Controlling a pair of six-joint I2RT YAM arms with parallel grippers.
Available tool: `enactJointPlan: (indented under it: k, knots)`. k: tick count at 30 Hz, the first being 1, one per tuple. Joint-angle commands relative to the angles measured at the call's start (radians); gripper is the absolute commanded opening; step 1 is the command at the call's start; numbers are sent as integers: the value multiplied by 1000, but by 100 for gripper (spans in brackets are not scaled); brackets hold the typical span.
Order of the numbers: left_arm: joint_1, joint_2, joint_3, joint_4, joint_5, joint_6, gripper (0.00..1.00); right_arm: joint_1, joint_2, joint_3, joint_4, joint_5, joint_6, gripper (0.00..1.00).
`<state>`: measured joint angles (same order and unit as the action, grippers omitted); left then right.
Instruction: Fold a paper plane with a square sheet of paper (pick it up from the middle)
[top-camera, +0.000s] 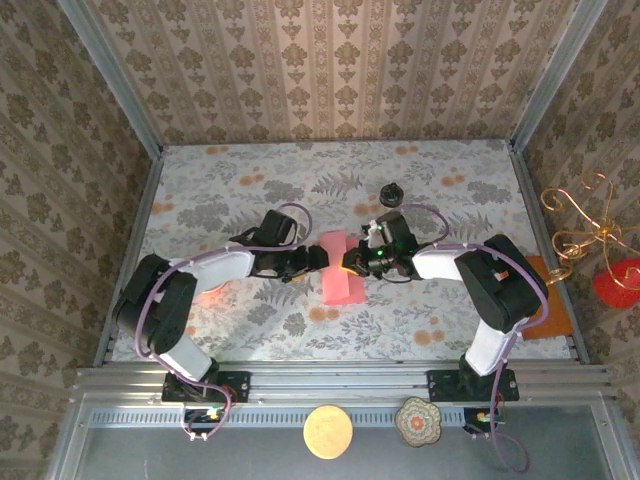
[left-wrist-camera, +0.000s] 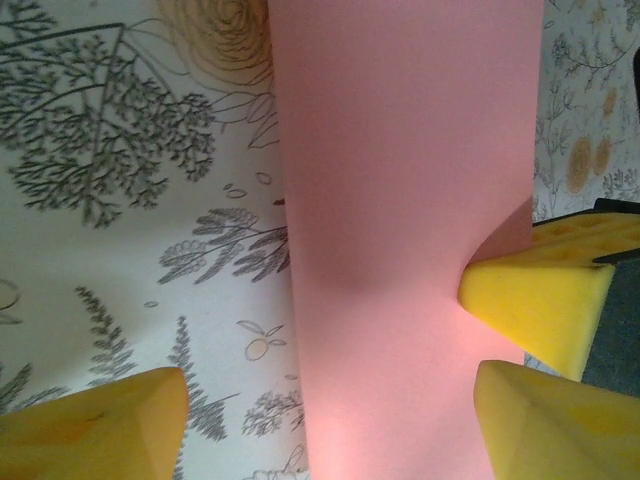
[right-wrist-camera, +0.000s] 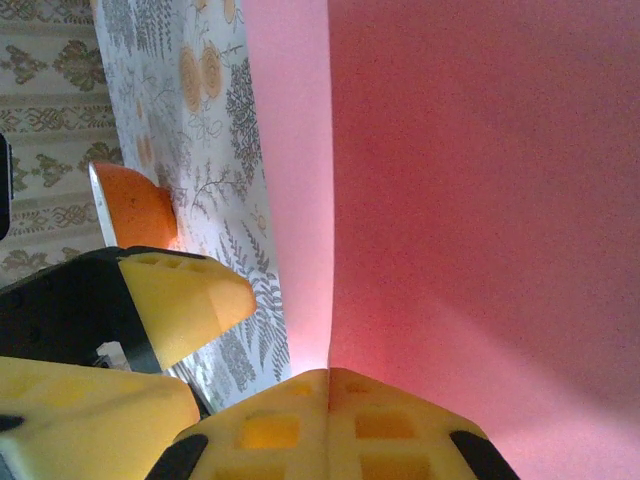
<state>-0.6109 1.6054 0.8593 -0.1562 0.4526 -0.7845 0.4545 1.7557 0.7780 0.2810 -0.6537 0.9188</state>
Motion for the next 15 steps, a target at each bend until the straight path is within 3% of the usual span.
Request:
enactJointPlan:
  k: [1,15]
  knots:
    - [-15,28,43,-13,-24,7,75,-16,14,21,-40,29,-41,5]
    - [-65,153,157,-71,-66,10,54,-37,4,9,-105,77,-80,5]
